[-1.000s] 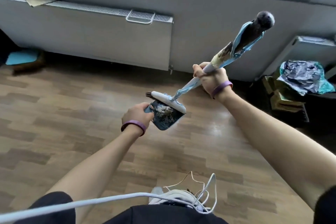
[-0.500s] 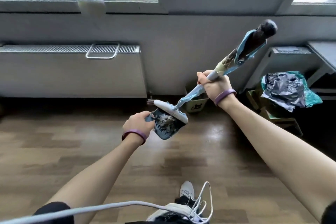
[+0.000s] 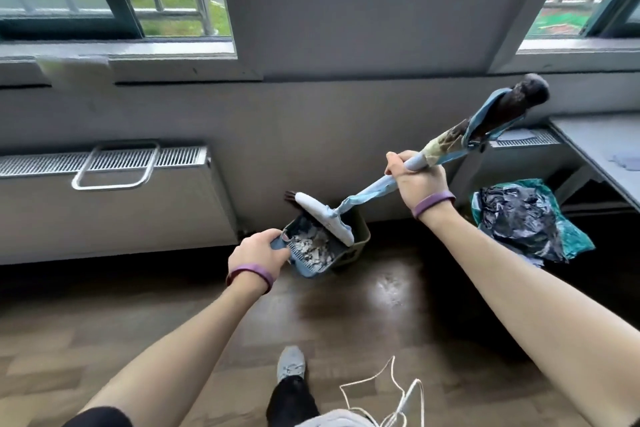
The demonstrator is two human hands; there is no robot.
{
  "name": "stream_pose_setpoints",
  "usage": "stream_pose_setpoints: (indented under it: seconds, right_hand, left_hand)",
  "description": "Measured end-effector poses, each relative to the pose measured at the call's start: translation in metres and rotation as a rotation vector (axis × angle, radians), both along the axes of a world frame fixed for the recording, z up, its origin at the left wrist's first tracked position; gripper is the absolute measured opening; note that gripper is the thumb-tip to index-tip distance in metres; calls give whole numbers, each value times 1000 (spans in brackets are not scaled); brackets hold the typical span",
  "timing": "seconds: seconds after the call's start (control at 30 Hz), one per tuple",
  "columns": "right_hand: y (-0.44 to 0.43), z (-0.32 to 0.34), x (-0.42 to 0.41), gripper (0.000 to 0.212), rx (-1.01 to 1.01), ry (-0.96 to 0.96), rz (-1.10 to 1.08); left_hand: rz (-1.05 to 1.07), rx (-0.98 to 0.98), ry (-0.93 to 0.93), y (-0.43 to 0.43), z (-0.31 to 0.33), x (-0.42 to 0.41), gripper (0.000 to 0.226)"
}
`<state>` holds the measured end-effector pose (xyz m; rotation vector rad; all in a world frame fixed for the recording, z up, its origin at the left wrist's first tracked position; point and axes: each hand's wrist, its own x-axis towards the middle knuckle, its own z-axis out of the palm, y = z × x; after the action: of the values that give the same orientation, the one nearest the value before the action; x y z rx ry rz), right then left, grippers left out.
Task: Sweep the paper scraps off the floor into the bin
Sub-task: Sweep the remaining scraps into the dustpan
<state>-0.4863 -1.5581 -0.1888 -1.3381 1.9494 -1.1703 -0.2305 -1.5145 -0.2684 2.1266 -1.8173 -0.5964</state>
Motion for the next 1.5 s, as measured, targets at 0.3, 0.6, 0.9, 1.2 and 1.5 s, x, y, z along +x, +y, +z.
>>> stream_pose_setpoints:
  seconds: [0.3, 0.6, 0.9, 1.2, 1.5]
  right_hand:
    - [-94, -13, -31, 35, 65, 31, -178]
    - [-142, -27, -58, 36, 147, 23, -237]
    - [-167, -56, -96, 37, 225, 49, -143]
    - [-173, -61, -140, 35, 264, 3, -147]
    - [-165, -56, -163, 35, 258, 87, -116]
  left_hand:
    - [-196, 52, -65, -147, -22, -21, 26]
    - [-431, 100, -239, -215, -33, -54, 30]
    - [-727, 178, -490, -217, -57, -96, 33]
    - [-1015, 153, -719, -190, -78, -157, 26]
    - [-1127, 201, -823, -164, -88, -196, 28]
